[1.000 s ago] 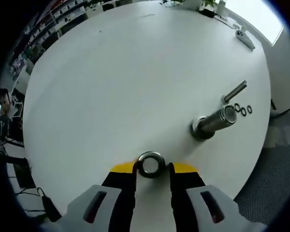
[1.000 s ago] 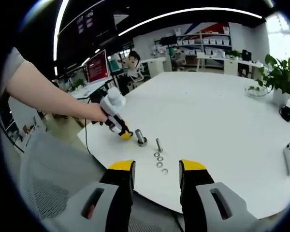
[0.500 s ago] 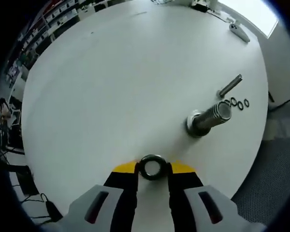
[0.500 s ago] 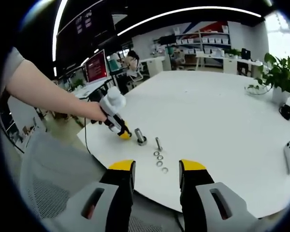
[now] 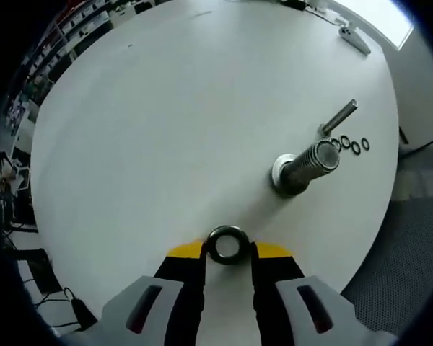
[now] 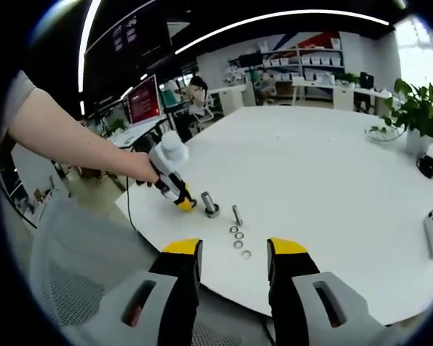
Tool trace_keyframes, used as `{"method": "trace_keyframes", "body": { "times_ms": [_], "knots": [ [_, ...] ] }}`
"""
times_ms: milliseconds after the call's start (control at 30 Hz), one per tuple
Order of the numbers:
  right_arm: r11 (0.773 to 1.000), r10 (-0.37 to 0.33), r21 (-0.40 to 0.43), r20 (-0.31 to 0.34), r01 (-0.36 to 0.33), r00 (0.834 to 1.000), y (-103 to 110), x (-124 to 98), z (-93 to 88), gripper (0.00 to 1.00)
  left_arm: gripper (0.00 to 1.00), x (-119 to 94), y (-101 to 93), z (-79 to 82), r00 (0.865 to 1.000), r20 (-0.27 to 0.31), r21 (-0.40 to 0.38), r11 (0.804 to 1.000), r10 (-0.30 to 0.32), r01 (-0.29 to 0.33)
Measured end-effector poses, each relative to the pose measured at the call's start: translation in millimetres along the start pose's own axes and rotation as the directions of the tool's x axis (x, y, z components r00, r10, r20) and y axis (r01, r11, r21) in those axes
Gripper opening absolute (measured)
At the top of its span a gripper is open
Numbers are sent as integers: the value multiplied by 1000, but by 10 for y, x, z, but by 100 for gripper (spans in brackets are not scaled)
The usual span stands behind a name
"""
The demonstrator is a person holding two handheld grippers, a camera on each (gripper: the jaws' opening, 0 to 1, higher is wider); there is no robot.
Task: Place the washer onto the threaded stud by aligning its center hole with the stud, sliding it down to the base, and recovering from edge contact or off-axis alignment until the washer reaches the visible bottom stop.
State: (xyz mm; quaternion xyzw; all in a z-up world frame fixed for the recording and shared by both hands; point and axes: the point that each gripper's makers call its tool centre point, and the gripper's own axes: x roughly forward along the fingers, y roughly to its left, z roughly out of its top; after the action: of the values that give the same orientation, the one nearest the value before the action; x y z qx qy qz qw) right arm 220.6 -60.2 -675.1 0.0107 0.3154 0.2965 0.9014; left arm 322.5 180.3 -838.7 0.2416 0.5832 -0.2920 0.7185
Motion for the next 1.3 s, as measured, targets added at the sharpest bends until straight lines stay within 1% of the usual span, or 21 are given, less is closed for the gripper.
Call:
{"method": "trace_keyframes", "body": {
  "times_ms": [100, 267, 400, 500, 600, 733, 767, 833, 900, 967, 1067, 1133, 1233, 1300],
  "knots": [
    [1000, 2, -4, 1, -2, 1000, 2, 4, 2, 38, 21, 6, 7, -12, 1000, -5, -15, 1000, 11, -11],
    [1000, 5, -4, 5, -5, 1000, 10, 0, 9, 38, 21, 2, 11, -16, 1000, -2, -23, 1000, 3, -3],
    [1000, 8, -1, 7, -8, 1000, 11, 3, 14, 38, 21, 17, 21, -1, 1000, -14, -37, 999, 6, -6],
    [1000, 15, -13, 4, -15, 1000, 31, 6, 9, 38, 23, 6, 13, 9, 1000, -13, -93, 996, 5, -7],
    [1000, 12, -9, 5, -12, 1000, 22, 2, 7, 38, 24, 6, -14, 18, 1000, -10, -78, 997, 12, -12],
    [1000, 18, -10, 3, -18, 1000, 30, 7, 8, 37, 24, 17, 4, 22, 1000, -11, -79, 997, 9, -10],
    [1000, 18, -14, 2, -17, 1000, 32, 8, 5, 37, 24, 17, 9, 23, 1000, -10, -88, 996, 10, -10],
    [1000, 12, -16, 4, -12, 1000, 22, 3, 5, 37, 22, 8, 20, 27, 1000, 11, -114, 993, 15, -14],
    [1000, 7, -6, 7, -7, 1000, 6, -3, 8, 37, 21, 18, 19, 22, 1000, 6, -112, 994, 11, -10],
    [1000, 5, -6, 7, -5, 1000, 2, -1, 7, 37, 21, 28, 12, 34, 1000, -11, -98, 995, 11, -12],
    [1000, 6, -15, 4, -6, 1000, 11, 1, 1, 37, 20, 15, 0, 27, 1000, -18, -106, 994, 19, -21],
    [1000, 6, -15, 6, -6, 1000, 15, -5, 3, 37, 20, 11, -4, 17, 1000, -5, -100, 995, 25, -26],
    [1000, 10, -14, 7, -10, 1000, 18, -2, 7, 37, 20, 4, -27, 12, 999, 16, -145, 989, 33, -30],
    [1000, 13, -10, 6, -13, 1000, 18, 0, 4, 37, 20, 6, -56, 11, 999, 17, -141, 990, 34, -31]
  ]
}}
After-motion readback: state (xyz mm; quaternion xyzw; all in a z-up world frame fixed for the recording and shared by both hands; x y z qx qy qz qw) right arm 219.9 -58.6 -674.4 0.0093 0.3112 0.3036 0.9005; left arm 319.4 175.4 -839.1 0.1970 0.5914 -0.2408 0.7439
